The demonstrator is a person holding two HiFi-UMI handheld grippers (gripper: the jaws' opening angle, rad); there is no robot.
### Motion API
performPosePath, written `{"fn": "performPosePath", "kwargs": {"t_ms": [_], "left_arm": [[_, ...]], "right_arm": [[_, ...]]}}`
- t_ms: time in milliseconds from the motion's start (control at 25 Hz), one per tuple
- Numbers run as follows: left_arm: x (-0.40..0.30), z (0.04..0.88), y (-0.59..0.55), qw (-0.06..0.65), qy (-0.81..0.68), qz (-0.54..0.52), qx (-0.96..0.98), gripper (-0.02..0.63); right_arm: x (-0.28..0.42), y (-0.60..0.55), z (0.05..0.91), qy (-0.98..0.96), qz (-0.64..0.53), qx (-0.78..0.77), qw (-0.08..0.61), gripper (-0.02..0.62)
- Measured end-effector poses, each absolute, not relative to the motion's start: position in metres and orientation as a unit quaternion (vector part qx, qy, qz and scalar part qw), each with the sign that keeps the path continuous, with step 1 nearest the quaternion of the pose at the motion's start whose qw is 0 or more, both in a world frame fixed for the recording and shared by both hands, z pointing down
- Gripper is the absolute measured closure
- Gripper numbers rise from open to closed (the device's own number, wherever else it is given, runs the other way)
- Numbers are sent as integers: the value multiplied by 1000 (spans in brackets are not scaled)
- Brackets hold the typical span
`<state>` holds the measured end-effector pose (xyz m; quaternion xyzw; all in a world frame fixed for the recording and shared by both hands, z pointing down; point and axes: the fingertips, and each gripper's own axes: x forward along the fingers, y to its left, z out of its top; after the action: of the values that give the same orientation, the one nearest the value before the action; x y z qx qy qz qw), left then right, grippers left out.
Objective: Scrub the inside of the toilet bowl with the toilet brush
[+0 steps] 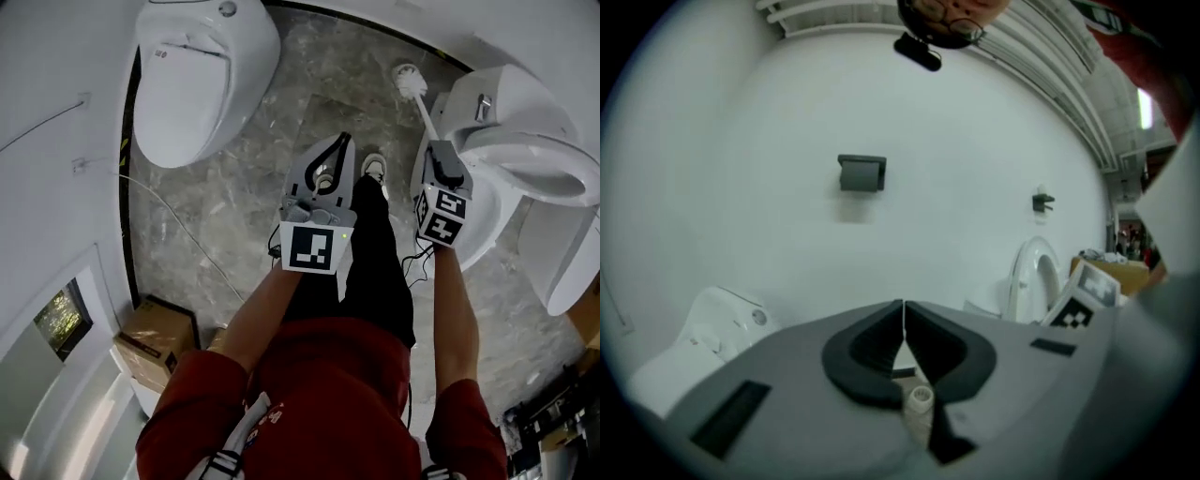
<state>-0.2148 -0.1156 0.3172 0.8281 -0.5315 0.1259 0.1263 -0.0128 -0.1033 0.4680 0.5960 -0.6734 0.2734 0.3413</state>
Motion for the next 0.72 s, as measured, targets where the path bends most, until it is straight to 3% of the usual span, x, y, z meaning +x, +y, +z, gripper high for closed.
{"fn": "performPosePath", "kwargs": {"t_ms": [240,360,720], "left_arm": [[-199,433,-162,139,-503,167,836,609],[-189,464,-194,106,-507,160,840,607],[-184,534,-245,153,-526,188,815,607]], "right_arm": [[11,-164,621,-634,302,579,414,449],[26,-199,678,-622,313,566,441,449],[26,-275,768,-612,343,515,493,449]]}}
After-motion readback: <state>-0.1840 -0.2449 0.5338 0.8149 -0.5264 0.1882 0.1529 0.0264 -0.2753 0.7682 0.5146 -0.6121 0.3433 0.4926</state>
